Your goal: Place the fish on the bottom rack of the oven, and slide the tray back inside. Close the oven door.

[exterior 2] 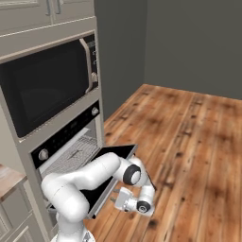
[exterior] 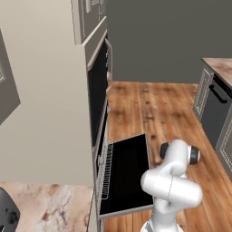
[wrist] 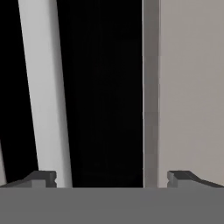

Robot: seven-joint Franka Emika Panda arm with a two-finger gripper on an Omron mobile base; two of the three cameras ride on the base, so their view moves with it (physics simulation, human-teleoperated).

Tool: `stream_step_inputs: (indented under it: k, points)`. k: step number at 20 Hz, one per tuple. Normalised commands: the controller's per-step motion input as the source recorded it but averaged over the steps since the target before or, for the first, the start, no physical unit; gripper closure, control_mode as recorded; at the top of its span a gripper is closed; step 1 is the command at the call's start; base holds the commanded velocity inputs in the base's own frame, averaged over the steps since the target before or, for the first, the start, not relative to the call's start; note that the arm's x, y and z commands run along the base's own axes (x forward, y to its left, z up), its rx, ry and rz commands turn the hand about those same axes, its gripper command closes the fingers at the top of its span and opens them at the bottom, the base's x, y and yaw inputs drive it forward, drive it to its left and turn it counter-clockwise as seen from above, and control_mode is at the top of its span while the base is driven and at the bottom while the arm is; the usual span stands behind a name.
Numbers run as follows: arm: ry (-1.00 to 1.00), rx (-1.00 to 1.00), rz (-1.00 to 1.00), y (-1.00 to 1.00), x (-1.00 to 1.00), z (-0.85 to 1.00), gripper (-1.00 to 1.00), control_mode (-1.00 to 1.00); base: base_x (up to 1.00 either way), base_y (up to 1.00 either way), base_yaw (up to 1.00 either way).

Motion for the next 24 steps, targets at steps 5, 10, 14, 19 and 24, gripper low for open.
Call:
stream_step_inputs:
  k: [5,10,14,19,24]
  points:
    - [0.00,0.08,0.00,0.83,0.00,0.05,-1.00,-1.00,0.00,0.00,0.00]
    - [-0.02,0.12,0.00,0.99,0.00,0.36,-1.00,-1.00,0.00,0.00,0.00]
    - [-0.10,0.12,0.00,1.00,0.00,0.67,-1.00,-1.00,0.00,0.00,0.00]
    - [-0.17,0.08,0.00,1.00,0.00,0.86,-1.00,-1.00,0.00,0.00,0.00]
    - [-0.24,0.04,0.00,1.00,0.00,0.95,-1.00,-1.00,0.00,0.00,0.00]
